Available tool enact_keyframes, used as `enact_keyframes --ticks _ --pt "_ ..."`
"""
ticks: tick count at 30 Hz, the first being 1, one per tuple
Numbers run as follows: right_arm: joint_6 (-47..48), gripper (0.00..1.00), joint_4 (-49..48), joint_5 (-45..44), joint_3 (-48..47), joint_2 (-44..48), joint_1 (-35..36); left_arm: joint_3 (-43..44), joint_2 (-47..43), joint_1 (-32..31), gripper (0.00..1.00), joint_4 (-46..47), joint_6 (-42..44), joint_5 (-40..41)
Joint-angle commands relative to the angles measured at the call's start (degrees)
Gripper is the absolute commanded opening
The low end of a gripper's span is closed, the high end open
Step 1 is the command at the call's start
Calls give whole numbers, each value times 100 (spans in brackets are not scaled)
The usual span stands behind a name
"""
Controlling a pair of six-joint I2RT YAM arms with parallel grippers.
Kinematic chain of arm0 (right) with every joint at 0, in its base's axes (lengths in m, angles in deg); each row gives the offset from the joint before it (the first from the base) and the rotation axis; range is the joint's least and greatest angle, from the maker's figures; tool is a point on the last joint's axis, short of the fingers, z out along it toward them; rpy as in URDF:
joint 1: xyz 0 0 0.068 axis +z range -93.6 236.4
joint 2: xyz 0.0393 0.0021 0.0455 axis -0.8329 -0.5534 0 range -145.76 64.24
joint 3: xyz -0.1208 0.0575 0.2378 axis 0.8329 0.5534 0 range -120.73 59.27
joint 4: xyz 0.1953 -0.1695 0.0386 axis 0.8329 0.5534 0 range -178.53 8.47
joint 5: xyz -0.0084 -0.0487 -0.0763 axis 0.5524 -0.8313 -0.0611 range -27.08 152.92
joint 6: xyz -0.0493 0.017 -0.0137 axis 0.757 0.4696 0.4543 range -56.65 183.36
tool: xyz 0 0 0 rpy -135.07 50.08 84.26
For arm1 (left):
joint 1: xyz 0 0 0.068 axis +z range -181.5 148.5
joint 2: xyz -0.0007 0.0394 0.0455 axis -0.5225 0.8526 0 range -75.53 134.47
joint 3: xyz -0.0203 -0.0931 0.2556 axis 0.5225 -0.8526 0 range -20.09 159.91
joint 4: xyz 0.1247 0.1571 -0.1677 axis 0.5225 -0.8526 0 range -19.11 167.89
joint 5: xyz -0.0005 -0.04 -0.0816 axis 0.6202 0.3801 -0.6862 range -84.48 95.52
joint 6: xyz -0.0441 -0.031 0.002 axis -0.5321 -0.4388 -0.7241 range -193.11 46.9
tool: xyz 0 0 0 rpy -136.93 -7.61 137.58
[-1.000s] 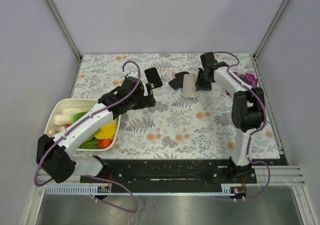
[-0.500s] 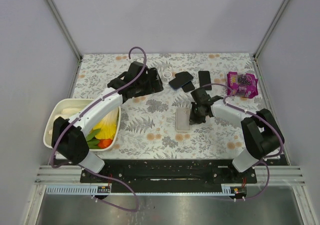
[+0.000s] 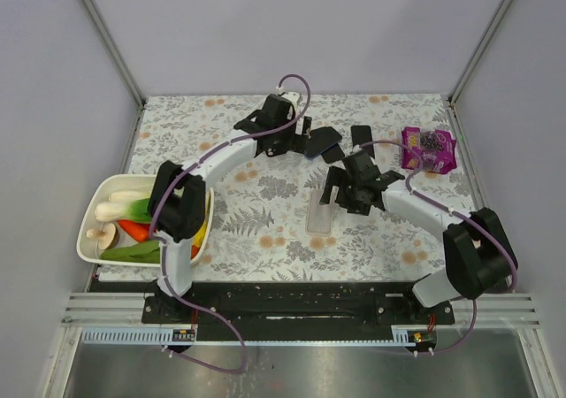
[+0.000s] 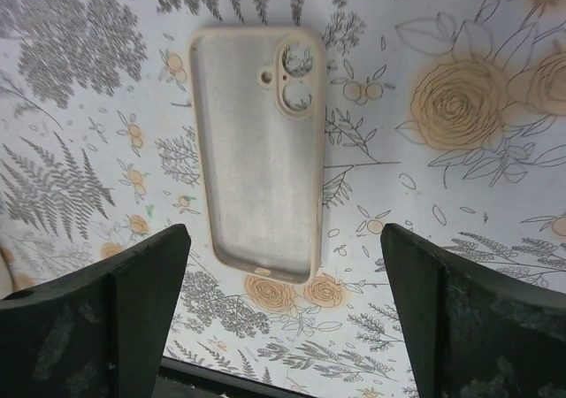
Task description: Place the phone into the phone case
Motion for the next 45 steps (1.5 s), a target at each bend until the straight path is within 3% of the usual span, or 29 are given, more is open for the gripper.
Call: enact_keyframes --ticks 1,4,9,25,35,45 --pt "58 99 29 -135 -292 401 -360 1573 1034 50 99 28 1725 -527" --pt "31 100 38 190 -283 594 -641 2848 1870 129 99 -517 2140 -800" --pt "75 99 117 279 -415 946 -888 3650 2610 471 99 -747 2097 -1598" --pt "154 100 214 402 -784 911 -1046 3773 3199 507 99 -237 1209 -2215" --pt "260 99 205 595 -925 710 -1161 4011 3401 454 99 -88 682 -2110" --pt "66 99 -111 1017 -1715 -300 -1477 3985 3630 595 99 325 -285 -2312"
